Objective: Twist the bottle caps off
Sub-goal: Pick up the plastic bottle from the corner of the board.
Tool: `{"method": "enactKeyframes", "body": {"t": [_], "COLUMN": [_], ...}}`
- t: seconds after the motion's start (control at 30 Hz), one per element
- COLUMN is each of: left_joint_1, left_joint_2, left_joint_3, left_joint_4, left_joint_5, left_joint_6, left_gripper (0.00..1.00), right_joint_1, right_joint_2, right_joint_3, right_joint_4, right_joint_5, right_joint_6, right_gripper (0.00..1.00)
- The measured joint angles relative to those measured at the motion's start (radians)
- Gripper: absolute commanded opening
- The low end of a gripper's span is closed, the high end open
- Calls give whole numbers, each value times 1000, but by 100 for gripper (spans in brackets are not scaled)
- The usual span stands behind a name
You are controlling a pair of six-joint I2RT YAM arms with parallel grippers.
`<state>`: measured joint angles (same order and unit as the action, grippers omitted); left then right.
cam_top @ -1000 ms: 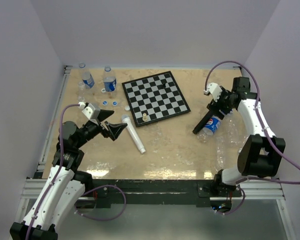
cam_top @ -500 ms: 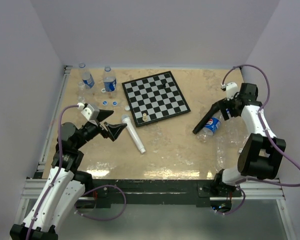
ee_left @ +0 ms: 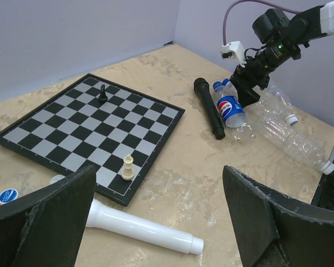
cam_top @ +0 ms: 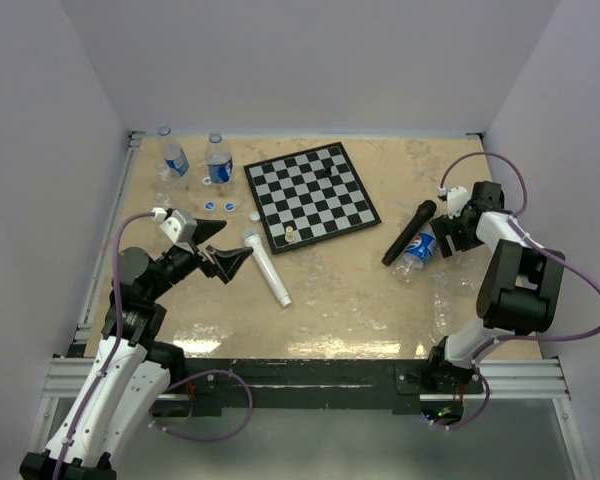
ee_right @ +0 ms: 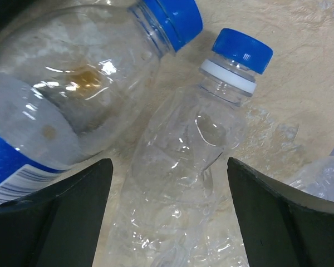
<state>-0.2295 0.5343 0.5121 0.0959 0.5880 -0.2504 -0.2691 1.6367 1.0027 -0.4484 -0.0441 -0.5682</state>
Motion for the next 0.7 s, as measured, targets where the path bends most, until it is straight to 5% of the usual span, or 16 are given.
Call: {"method": "enactKeyframes", "body": {"t": [0.7], "left_joint_1": [0], "left_joint_2": [4], "left_joint_3": [0], "left_joint_4": [0], "left_joint_5": [6], "left_joint_6": [0], "left_gripper": [100], "right_joint_1": [-16], "right_joint_2": [-16], "right_joint_3": [0], "right_joint_4": [26], "right_joint_5": [-132], "right_joint_6": [26], "right_gripper": [30]}}
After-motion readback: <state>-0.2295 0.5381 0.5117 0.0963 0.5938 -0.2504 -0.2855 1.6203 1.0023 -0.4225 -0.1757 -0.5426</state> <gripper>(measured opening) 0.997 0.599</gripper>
